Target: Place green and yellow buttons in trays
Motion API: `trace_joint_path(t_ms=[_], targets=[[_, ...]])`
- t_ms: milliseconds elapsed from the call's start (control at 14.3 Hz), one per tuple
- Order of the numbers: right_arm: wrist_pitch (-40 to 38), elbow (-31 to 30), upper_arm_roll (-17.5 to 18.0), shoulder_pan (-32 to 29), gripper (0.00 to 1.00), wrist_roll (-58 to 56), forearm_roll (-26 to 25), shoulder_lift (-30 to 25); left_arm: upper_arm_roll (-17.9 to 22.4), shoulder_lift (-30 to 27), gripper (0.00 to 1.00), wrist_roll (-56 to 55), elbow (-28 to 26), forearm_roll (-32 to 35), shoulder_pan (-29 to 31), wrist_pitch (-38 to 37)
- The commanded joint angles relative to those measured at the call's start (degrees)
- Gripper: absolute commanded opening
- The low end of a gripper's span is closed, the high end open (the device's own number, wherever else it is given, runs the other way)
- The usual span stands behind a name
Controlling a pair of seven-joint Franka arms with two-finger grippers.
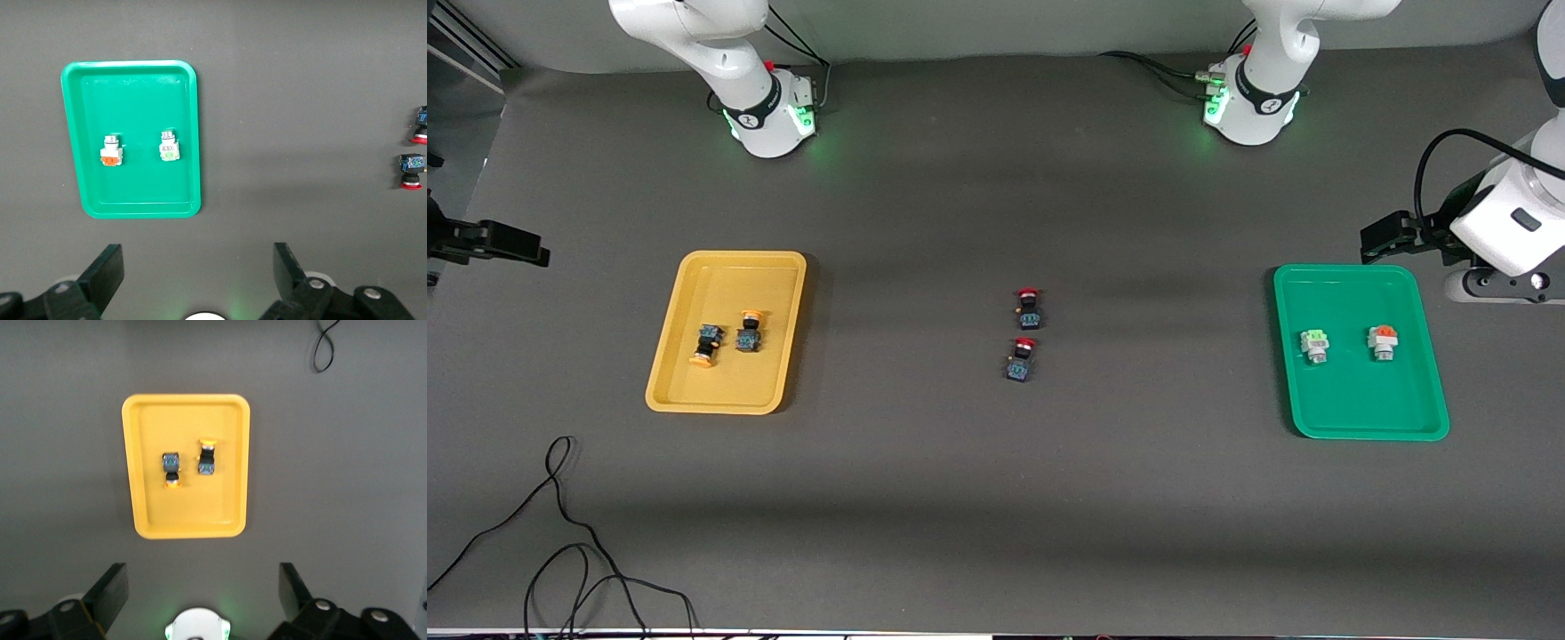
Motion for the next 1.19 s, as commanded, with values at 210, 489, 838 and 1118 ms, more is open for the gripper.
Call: trace_joint_path(t_ms=[210, 489, 838, 1118], targets=[[11.5, -14.8, 2.6, -1.7, 1.00, 0.8, -1.2, -12.9, 0.8, -0.5, 1.00, 0.2, -0.4, 0.5, -0.9, 0.6], [14.6, -15.8, 3.0, -2.6, 1.00, 0.9, -1.0, -14.3, 0.8, -0.5, 1.00, 0.2, -0.4, 0.5, -0.9, 0.5], [8.5, -8.2, 3.7, -3.1, 1.00, 1.1, -1.0, -10.3, 0.8, -0.5, 1.00, 0.2, -0.4, 0.5, -0.8, 0.6], [6.3, -6.0, 4.4, -4.1, 1.00, 1.0, -0.8, -8.5, 0.8, -0.5, 1.00, 0.2, -0.4, 0.5, -0.8, 0.6]])
